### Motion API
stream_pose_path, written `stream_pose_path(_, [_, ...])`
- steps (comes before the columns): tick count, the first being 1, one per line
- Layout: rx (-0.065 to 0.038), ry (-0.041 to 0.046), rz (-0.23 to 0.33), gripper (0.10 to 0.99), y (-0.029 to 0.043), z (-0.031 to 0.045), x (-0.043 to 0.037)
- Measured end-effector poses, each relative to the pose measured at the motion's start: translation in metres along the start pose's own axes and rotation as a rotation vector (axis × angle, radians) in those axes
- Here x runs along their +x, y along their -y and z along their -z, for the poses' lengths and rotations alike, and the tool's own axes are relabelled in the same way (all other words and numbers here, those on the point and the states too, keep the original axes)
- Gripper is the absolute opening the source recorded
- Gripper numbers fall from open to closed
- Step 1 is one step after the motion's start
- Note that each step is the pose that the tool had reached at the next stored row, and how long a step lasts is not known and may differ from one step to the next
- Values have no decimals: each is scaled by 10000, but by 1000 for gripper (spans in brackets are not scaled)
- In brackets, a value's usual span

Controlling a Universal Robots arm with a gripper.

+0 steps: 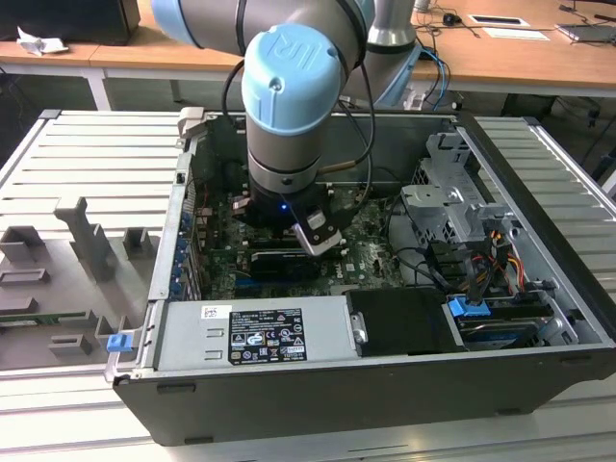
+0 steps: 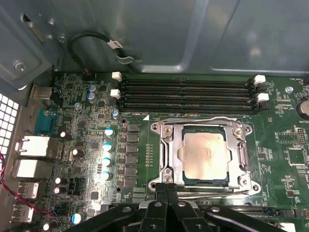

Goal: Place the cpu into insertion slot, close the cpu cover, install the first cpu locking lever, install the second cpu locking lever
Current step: 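Install the second cpu locking lever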

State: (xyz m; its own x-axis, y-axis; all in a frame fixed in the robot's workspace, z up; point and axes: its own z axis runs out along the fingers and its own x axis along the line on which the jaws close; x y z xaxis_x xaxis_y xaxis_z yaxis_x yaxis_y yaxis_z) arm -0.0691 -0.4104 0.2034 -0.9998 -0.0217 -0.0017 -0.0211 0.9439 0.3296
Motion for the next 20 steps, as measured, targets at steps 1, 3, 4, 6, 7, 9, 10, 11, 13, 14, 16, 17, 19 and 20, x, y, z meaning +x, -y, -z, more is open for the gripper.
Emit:
stream_pose_path(1, [-4,0,-1,106,1,-4,5])
stream_pose_path(3, [-13,0,0,106,5,-14,19])
stream_pose_path(4, [-16,1,-1,106,7,-19,24])
stream_pose_path(6, [-22,1,1,106,11,-32,25])
stream_pose_path(7, [-41,1,2,106,14,-39,48])
stream_pose_path(9, [-85,2,6,106,18,-51,56])
stream_pose_path(10, [-108,3,7,106,19,-56,56])
stream_pose_path(11, [-141,3,9,106,22,-63,56])
stream_pose_path(13, [-190,2,12,106,26,-73,57])
stream_pose_path(14, [-222,1,15,106,28,-78,57])
stream_pose_path(16, [-333,2,21,106,35,-99,58])
stream_pose_path(17, [-389,3,24,106,38,-108,58])
stream_pose_path(19, [-472,3,28,106,41,-118,60])
stream_pose_path(20, [-476,3,29,106,41,-119,59])
